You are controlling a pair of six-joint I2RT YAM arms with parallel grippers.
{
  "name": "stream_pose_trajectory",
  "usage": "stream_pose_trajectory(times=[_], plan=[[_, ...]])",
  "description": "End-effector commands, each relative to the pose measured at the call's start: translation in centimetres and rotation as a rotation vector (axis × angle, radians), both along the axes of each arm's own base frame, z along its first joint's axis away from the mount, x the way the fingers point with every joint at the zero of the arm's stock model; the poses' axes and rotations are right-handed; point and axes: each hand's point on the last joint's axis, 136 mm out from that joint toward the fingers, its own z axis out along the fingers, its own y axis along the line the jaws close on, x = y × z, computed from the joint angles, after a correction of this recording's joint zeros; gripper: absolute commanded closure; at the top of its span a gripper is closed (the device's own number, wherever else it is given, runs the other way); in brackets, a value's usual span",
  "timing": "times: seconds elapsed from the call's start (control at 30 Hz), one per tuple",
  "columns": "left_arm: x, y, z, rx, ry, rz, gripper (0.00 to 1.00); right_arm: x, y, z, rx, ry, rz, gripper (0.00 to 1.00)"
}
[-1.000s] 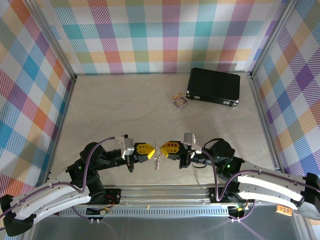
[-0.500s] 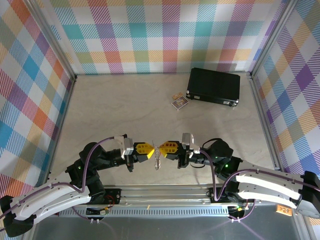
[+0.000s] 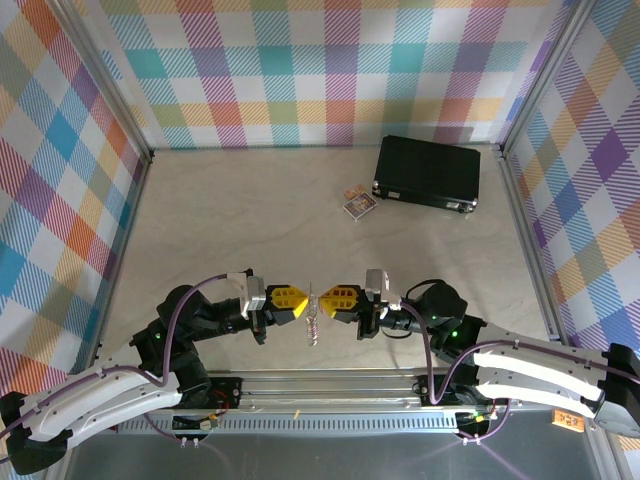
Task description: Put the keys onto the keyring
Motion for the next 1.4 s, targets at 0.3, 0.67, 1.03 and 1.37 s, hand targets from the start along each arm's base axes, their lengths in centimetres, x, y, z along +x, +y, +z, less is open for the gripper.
stream_pose_trajectory(times=[0.3, 0.67, 1.03, 1.37], plan=[[-0.34, 0.34, 1.55, -0.060, -0.030, -0.010, 1.00, -0.20, -0.21, 1.42, 0.062, -0.008, 0.007, 1.00], [-0.34, 0.55, 1.52, -0.063, -0.030, -0.003, 1.00, -0.63, -0.50, 1.78, 0.086, -0.016, 0.024, 1.00], [-0.48, 0.49, 1.68, -0.061, -0.031, -0.012, 1.00, -0.45, 0.03, 1.71, 0.081, -0.015, 0.028, 1.00], [-0.49, 0.45, 1.66, -0.061, -0.031, -0.015, 1.00, -0.35, 0.26, 1.78, 0.084, -0.014, 0.029, 1.00]])
